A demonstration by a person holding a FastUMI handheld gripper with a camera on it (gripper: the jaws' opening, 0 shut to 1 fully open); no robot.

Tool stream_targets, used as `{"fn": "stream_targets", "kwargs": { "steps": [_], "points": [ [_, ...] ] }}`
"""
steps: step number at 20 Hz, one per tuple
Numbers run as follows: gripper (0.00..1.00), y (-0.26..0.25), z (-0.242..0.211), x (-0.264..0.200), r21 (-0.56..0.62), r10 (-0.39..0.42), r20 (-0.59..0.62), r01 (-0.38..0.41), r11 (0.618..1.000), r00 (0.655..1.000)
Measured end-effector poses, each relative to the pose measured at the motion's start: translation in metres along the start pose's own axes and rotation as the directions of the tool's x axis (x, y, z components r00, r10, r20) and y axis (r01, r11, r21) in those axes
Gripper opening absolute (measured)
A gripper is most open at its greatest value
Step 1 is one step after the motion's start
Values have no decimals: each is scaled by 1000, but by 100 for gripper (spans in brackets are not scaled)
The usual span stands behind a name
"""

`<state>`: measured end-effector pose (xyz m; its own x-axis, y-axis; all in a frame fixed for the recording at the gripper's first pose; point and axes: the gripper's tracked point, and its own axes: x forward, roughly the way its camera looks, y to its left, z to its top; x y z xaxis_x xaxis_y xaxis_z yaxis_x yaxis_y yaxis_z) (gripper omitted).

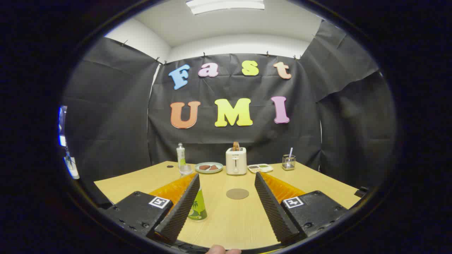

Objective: Take the bottle from table, then pour the juice into the cup, finally place the bottle on the coaster

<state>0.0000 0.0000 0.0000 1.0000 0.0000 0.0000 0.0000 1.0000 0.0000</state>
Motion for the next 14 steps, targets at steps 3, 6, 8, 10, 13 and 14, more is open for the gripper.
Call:
{"fn": "stream_targets", "kwargs": {
  "steps": [3, 6, 8, 10, 13, 14],
  "points": [
    [100, 5, -3, -1, 11, 2, -4, -2, 1000, 1000],
    [100, 10, -5, -2, 3, 8, -8, -8, 1000, 1000],
    [100, 13, -8, -4, -5, 17, -9, -17, 1000, 1000],
    [100, 14, -12, -5, -12, 20, -12, -20, 1000, 1000],
    [100, 15, -16, -8, -6, 26, -15, -26, 1000, 1000],
    [100, 15, -17, -8, -3, 26, -17, -26, 1000, 1000]
  ]
}}
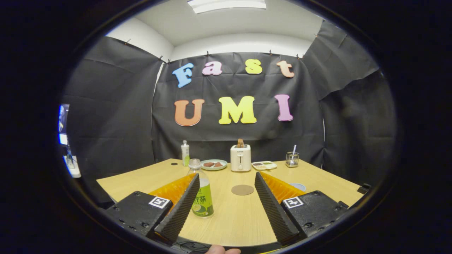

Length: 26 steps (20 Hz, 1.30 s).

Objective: Take the bottle from table, then pour the juice into the cup, finally place the bottle on the coaster

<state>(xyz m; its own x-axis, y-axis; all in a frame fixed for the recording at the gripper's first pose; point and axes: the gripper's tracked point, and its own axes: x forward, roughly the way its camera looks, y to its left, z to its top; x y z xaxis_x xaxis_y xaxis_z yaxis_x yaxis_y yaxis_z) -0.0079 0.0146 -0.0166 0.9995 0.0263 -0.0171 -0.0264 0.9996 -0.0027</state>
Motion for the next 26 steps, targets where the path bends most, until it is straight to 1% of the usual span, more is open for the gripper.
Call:
{"fn": "stream_targets", "kwargs": {
  "steps": [6, 14, 16, 20, 26],
  "points": [
    [100, 9, 1, 4, -3, 17, -4, -17, 1000, 1000],
    [100, 17, -22, 14, 0, 29, -49, -29, 1000, 998],
    [100, 20, -26, 20, -2, 31, -57, -31, 1000, 998],
    [100, 36, -42, 36, -3, 65, -88, -66, 998, 994],
    [100, 54, -65, 63, -20, 70, -140, -74, 997, 988]
  ]
}}
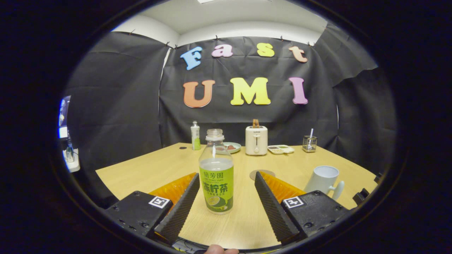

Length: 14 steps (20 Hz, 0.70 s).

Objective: Take the bottle from table, then pour the juice into the cup, finally place the bottle on the coaster

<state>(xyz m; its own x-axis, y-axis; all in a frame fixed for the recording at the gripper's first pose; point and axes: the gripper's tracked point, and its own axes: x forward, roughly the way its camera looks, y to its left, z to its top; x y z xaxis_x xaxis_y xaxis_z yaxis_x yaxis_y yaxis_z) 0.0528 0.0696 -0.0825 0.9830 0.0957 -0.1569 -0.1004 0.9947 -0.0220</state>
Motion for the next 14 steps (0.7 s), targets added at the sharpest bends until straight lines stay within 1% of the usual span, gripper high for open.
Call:
{"fn": "stream_targets", "kwargs": {
  "steps": [2, 6, 14],
  "points": [
    [100, 5, -6, 12, 3, 1, -19, -1, 1000, 1000],
    [100, 9, -19, 38, -18, -21, -81, 19, 1000, 997],
    [100, 18, -28, 57, -1, 1, -141, -2, 1000, 990]
  ]
}}
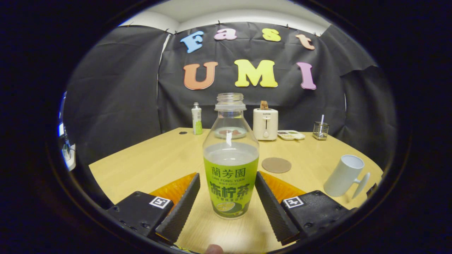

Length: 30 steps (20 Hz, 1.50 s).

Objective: Take the bottle from table, then pour the juice into the cup, finally place the bottle on the coaster

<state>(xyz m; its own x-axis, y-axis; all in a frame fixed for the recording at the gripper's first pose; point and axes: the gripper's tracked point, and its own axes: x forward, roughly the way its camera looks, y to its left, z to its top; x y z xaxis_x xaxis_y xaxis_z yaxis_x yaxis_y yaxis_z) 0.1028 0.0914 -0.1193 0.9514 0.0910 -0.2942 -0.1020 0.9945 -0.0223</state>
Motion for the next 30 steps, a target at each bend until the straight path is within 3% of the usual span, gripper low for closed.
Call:
{"fn": "stream_targets", "kwargs": {
  "steps": [6, 11, 16, 20, 24, 30],
  "points": [
    [84, 0, 1, 2, 14, 2, -18, -2, 1000, 1000],
    [82, 2, 14, -5, 69, 25, -19, -23, 997, 1000],
    [80, -13, 36, -17, 221, 36, 1, -35, 975, 999],
    [80, -26, 52, -23, 402, 62, 45, -75, 912, 997],
    [79, -39, 55, -18, 499, 58, 48, -74, 863, 997],
    [79, -45, 67, -6, 688, 106, 108, -151, 710, 988]
  ]
}}
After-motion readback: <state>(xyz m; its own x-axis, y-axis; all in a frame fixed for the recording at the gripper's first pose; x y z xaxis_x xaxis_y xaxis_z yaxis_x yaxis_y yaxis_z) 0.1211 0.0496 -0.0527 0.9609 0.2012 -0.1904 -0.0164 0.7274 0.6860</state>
